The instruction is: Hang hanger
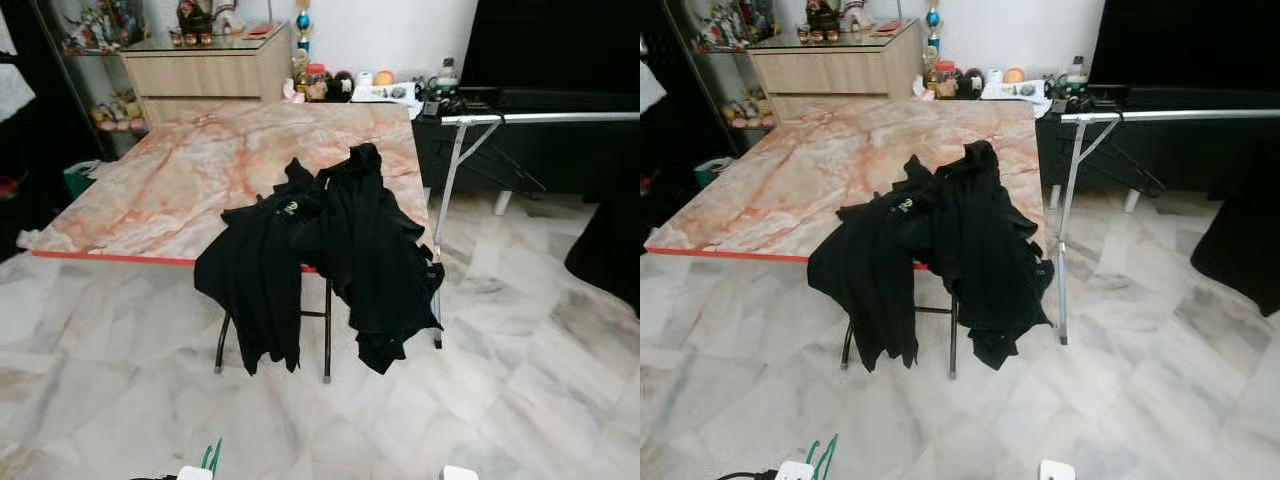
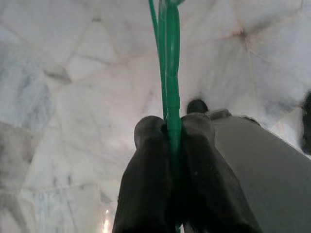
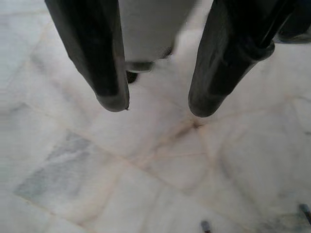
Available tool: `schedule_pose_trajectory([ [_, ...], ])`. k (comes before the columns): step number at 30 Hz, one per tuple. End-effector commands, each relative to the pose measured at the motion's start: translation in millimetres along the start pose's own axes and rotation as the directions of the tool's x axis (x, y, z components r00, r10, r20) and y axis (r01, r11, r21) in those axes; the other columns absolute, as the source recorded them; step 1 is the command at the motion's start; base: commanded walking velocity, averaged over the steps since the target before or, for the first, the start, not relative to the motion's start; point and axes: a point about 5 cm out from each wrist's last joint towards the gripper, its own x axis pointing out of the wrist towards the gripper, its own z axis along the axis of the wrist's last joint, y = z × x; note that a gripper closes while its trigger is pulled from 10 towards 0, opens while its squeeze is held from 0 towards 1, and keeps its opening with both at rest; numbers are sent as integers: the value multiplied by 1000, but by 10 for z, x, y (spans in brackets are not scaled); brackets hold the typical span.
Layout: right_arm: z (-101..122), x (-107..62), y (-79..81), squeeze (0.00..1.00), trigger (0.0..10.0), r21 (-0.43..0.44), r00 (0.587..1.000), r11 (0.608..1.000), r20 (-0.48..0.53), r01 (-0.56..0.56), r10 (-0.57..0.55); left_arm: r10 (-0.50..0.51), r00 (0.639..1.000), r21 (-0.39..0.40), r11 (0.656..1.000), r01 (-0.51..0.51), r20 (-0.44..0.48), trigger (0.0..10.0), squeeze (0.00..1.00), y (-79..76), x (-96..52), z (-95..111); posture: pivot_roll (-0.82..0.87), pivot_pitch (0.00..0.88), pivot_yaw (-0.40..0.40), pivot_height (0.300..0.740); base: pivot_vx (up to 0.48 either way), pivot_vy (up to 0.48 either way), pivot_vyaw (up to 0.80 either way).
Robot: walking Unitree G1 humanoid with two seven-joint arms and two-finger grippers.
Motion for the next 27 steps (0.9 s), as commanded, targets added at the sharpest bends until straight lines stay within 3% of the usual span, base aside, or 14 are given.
schedule_pose_trajectory([
  [1, -32, -5, 14, 0, 10000, 6, 1000, 1000, -8, 5, -5, 17, 1000, 17, 1000, -16, -23, 10000, 0, 76, -8, -55, 1, 53, 84, 740, 0, -394, 0],
  [6, -45, -8, -16, 0, 10000, -13, 1000, 1000, -15, 5, -5, 22, 999, 14, 1000, -22, -25, 10000, 0, 73, -10, -71, -19, 45, 50, 740, 0, -397, 0],
  [14, 85, -2, -257, 0, 10000, -34, 999, 999, 15, 36, -35, 3, 1000, -20, 1000, -4, -25, 10000, 0, -63, -6, -68, 1, 53, 25, 740, 0, -396, 0],
  [27, -6, -20, -240, 0, 10000, -14, 1000, 1000, 5, 19, -19, 8, 999, -53, 999, -11, -53, 10000, 0, -113, -26, -198, 11, 82, 6, 740, 0, -401, 0],
])
